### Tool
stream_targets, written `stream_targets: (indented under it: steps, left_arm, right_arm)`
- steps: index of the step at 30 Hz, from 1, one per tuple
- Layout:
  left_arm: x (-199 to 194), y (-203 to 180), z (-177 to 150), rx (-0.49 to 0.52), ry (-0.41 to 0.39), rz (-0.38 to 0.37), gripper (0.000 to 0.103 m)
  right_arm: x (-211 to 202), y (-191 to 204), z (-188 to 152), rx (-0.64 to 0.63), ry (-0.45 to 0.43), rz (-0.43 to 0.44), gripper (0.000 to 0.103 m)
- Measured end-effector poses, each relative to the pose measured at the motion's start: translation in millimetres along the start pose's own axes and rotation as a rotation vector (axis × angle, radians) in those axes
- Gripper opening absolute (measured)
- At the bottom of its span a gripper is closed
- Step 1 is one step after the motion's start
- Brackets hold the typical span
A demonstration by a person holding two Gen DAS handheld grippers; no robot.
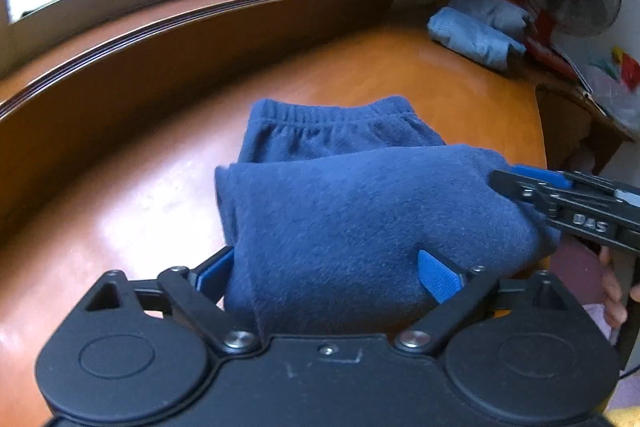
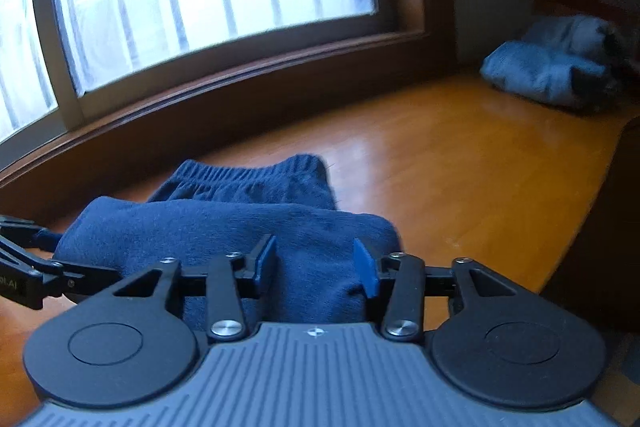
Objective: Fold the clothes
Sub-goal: 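Release the rolled sweatpants and open both grippers above it, then grasp the rolled sweatpants bundle with both grippers and lift it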
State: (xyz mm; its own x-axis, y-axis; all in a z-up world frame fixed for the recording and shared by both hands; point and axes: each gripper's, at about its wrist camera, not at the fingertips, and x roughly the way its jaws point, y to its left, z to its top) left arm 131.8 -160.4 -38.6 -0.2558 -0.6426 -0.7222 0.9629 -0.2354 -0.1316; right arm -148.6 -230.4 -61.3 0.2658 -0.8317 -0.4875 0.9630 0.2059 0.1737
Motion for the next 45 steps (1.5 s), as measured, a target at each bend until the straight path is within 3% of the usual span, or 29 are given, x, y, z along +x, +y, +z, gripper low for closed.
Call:
stream_targets:
  steps: [7, 13, 26, 45]
  left_arm:
    - [-19, -6, -17, 0.058, 0.01, 0.084, 0.095]
    - [-21, -5, -29, 0.062, 0.029, 0.15, 0.095]
    - [-23, 1, -44, 0.037, 0.05, 0.13, 0.095]
    - [-6, 0, -53, 0.081, 0.025, 0.017, 0.095]
  right_arm:
    - [-32, -21, -19, 0.05, -0.014, -0.058, 0.068]
    - [-42, -44, -33, 0.202, 0.018, -0.046, 0.068]
    - [-51, -28, -52, 0.123, 0.07, -0.049, 0.068]
    - [-25, -6, -47, 0.0, 0.084, 0.013, 0.069]
